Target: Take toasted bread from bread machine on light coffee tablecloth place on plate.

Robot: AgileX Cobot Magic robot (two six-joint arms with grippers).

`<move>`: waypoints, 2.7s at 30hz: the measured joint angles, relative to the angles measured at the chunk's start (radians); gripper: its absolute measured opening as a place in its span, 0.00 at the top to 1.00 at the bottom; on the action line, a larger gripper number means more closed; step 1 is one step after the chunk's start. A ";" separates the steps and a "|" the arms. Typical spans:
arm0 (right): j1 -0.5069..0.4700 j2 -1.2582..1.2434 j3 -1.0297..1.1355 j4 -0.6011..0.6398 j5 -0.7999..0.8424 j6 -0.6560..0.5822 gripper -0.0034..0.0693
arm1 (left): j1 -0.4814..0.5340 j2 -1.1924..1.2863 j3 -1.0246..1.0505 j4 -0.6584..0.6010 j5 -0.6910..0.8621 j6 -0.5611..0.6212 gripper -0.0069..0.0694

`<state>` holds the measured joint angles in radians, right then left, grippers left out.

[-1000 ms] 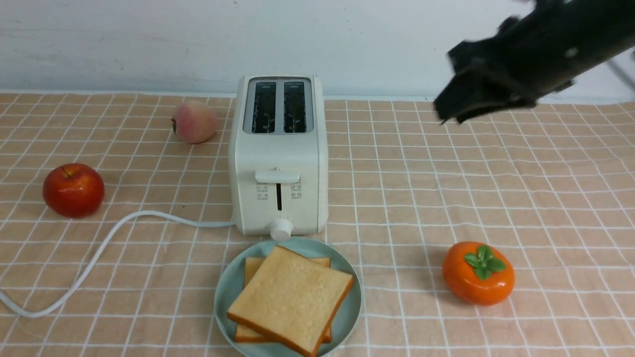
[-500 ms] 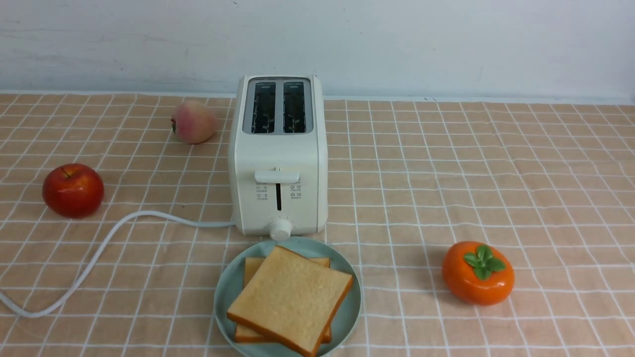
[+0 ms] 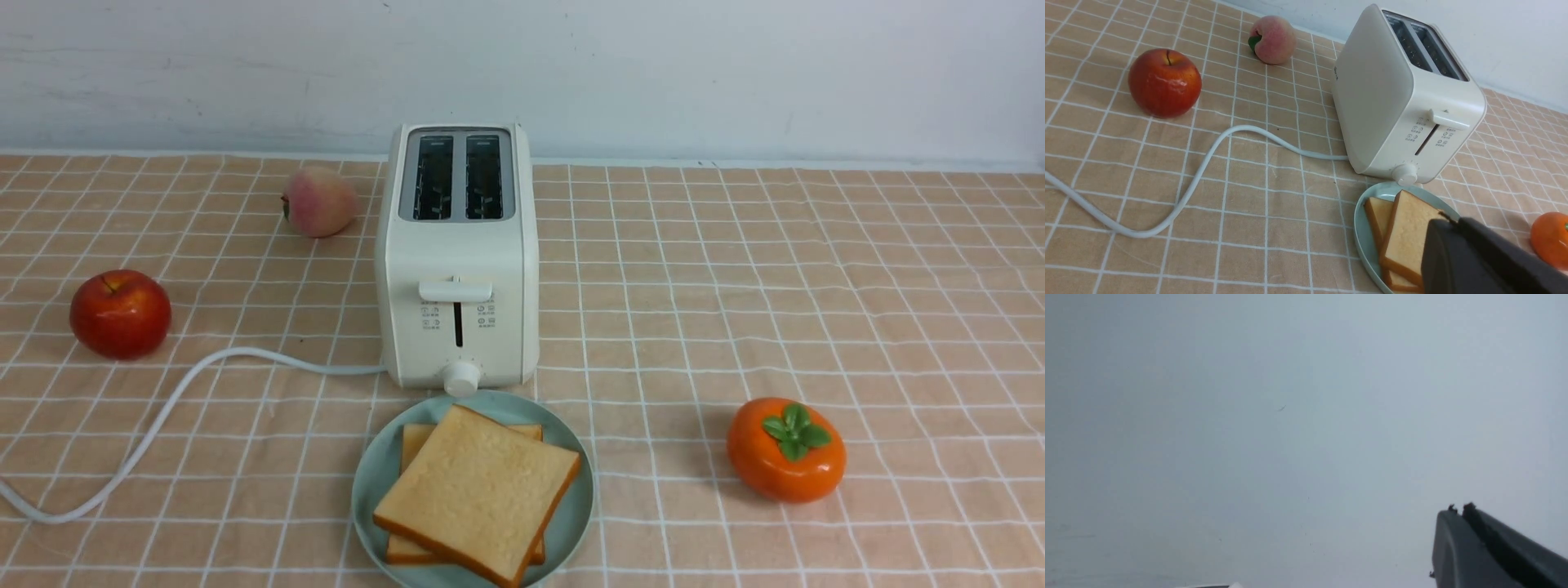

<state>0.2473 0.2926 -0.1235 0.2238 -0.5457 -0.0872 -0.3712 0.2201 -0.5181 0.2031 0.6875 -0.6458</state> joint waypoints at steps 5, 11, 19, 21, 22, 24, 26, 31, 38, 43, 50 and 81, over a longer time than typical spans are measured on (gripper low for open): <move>0.000 -0.002 0.021 0.009 0.008 0.000 0.91 | 0.000 0.000 0.000 0.000 0.003 0.000 0.91; 0.000 -0.002 0.021 0.008 0.010 0.000 0.90 | 0.000 0.000 0.000 0.000 0.006 0.000 0.90; 0.000 -0.002 0.021 0.010 0.010 0.000 0.89 | 0.000 0.000 0.000 0.000 0.008 0.000 0.89; 0.000 -0.002 0.021 0.010 0.010 0.000 0.88 | 0.000 0.000 0.001 0.001 0.007 0.000 0.89; 0.000 -0.002 0.021 0.010 0.010 0.000 0.88 | 0.000 0.000 0.006 0.001 0.004 0.000 0.89; 0.000 -0.002 0.021 0.010 0.010 0.000 0.88 | 0.003 -0.001 0.019 -0.003 -0.011 0.000 0.88; 0.000 -0.002 0.021 0.010 0.010 0.000 0.87 | 0.042 -0.020 0.094 -0.036 -0.084 0.022 0.88; 0.000 -0.002 0.021 0.010 0.010 0.000 0.86 | 0.197 -0.105 0.316 -0.136 -0.332 0.109 0.87; 0.000 -0.002 0.021 0.010 0.010 0.000 0.85 | 0.318 -0.228 0.541 -0.176 -0.409 0.138 0.86; 0.000 -0.002 0.021 0.011 0.010 0.000 0.84 | 0.319 -0.230 0.549 -0.166 -0.303 0.139 0.86; 0.000 -0.002 0.021 0.011 0.010 0.001 0.83 | 0.319 -0.230 0.549 -0.164 -0.301 0.139 0.85; -0.132 -0.246 0.143 0.022 0.687 -0.180 0.78 | 0.319 -0.230 0.549 -0.163 -0.301 0.139 0.82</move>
<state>0.1149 0.0467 0.0195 0.2461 0.1410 -0.2669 -0.0522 -0.0099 0.0311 0.0402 0.3863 -0.5073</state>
